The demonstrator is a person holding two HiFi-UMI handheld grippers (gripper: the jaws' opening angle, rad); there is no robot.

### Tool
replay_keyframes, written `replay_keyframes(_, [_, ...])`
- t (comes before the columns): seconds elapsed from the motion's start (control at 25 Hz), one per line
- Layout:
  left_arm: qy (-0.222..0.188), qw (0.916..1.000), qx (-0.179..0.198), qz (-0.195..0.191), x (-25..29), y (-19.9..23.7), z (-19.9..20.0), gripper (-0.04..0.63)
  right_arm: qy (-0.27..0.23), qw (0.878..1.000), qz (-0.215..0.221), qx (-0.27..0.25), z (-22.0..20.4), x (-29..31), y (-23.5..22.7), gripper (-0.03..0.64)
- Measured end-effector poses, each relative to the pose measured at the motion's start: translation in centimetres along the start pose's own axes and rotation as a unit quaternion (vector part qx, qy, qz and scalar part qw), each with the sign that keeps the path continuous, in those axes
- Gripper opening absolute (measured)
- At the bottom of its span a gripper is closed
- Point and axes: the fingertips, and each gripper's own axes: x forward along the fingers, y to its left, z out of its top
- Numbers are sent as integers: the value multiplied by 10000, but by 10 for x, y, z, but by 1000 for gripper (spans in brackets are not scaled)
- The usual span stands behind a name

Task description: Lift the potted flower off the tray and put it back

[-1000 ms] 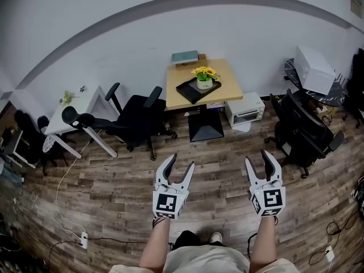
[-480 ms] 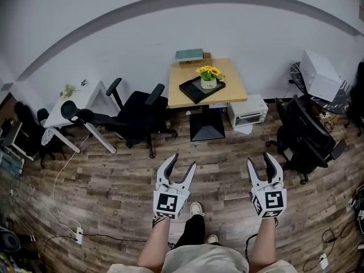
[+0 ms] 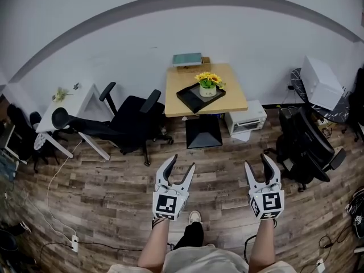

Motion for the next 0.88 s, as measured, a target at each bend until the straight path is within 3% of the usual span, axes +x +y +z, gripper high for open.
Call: replay_keyframes(0.88, [147,9997,-211,11,131,148,-55,233,226,9996,76,-138,-6,207,9,232])
